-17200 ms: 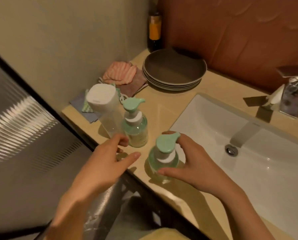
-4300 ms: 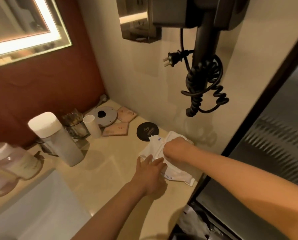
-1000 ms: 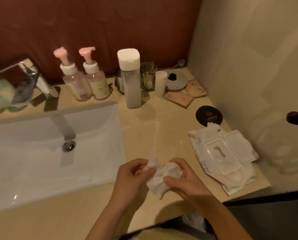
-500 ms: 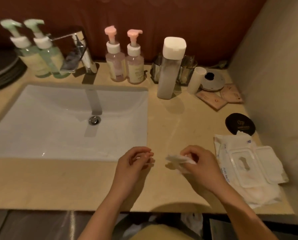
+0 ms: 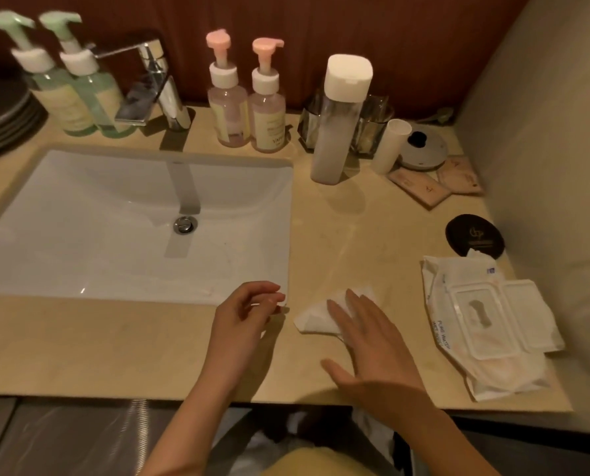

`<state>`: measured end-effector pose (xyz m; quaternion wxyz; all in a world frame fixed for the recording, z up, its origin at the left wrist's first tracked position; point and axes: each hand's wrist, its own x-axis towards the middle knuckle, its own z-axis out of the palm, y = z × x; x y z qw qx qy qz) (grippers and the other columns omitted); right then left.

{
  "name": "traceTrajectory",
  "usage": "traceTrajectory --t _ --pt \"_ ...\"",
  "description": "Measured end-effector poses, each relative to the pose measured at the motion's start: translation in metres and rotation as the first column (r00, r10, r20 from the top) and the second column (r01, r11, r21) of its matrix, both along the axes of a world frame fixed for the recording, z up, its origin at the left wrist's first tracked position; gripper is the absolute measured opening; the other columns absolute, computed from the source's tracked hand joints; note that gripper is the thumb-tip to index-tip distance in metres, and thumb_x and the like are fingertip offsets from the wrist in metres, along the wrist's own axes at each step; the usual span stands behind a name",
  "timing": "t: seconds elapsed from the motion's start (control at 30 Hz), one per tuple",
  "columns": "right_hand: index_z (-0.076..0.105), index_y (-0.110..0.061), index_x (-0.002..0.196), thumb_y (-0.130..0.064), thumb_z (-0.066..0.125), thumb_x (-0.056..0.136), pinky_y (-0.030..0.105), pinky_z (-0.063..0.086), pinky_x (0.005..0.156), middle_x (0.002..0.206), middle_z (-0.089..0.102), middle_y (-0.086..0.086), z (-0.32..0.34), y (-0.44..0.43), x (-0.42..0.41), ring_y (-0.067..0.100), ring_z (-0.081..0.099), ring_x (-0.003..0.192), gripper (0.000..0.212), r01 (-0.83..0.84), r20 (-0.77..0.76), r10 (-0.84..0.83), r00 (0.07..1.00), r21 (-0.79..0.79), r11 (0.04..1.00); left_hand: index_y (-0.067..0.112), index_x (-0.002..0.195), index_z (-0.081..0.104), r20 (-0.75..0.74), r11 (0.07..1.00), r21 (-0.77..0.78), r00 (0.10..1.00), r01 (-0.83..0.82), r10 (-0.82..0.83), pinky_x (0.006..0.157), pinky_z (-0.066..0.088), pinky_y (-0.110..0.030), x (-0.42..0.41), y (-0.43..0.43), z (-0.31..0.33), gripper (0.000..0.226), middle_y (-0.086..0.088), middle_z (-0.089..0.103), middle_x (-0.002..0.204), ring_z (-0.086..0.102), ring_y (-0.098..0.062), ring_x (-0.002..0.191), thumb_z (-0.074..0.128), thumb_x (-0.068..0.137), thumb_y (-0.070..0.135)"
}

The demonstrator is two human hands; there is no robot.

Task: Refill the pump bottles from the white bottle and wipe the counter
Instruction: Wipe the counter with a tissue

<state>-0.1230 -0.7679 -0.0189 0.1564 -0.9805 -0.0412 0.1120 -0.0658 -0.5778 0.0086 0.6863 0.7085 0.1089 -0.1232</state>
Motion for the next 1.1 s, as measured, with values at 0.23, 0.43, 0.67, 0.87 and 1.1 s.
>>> traceTrajectory --t 0.23,0.43,0.67,0.87,1.1 --pt "0.024 -0.029 0.148 -0.066 0.034 0.080 0.046 0.032 0.105 0.151 0.031 0.014 -0.008 0.005 -0.017 0.035 0.030 0.137 0.078 -0.108 -0.067 0.096 0.993 -0.208 0.972 0.012 0.097 0.067 0.024 1.000 -0.002 1.000 0.007 -0.007 0.068 0.050 -0.012 0.005 0.000 0.003 0.016 -0.002 0.072 0.091 0.068 -0.011 0.081 0.055 0.091 0.003" --pt "0.036 -0.016 0.144 -0.066 0.023 0.092 0.041 0.033 0.110 0.148 0.037 0.003 -0.014 0.002 -0.002 0.025 0.035 0.136 0.074 -0.144 -0.093 0.130 0.987 -0.171 0.975 0.013 0.098 0.068 0.015 1.000 0.025 1.000 -0.010 0.010 0.070 0.051 -0.013 0.012 0.001 0.000 0.016 -0.001 0.072 0.093 0.068 -0.010 0.082 0.055 0.091 0.005" --pt "-0.017 -0.024 0.148 -0.066 0.011 0.089 0.025 -0.009 0.111 0.151 -0.024 -0.006 -0.008 -0.014 0.079 0.005 -0.021 0.137 0.077 -0.070 -0.029 0.066 0.997 -0.168 0.983 0.013 0.097 0.067 0.021 0.999 0.050 1.000 -0.014 0.013 0.070 0.051 -0.014 0.022 0.003 0.003 0.015 -0.003 0.071 0.093 0.068 -0.009 0.081 0.056 0.091 0.005" --pt "-0.012 -0.018 0.149 -0.067 0.015 0.090 0.031 -0.004 0.117 0.156 -0.018 0.002 -0.018 0.007 0.125 0.014 -0.016 0.143 0.081 -0.014 -0.055 0.009 0.998 -0.078 0.997 0.013 0.097 0.067 0.045 0.997 0.074 0.999 -0.008 0.004 0.072 0.050 -0.013 0.025 0.008 0.003 0.016 -0.002 0.071 0.094 0.067 -0.010 0.087 0.055 0.091 0.004" --pt "0.002 -0.020 0.150 -0.069 0.008 0.088 0.031 0.017 0.117 0.156 -0.001 0.000 -0.013 0.022 0.058 0.014 0.005 0.145 0.080 -0.260 -0.037 0.258 0.965 -0.076 0.963 0.012 0.098 0.066 0.045 0.996 0.093 0.999 0.011 -0.016 0.070 0.050 -0.012 0.037 0.007 0.000 0.015 -0.004 0.071 0.094 0.067 -0.009 0.082 0.055 0.092 0.004"
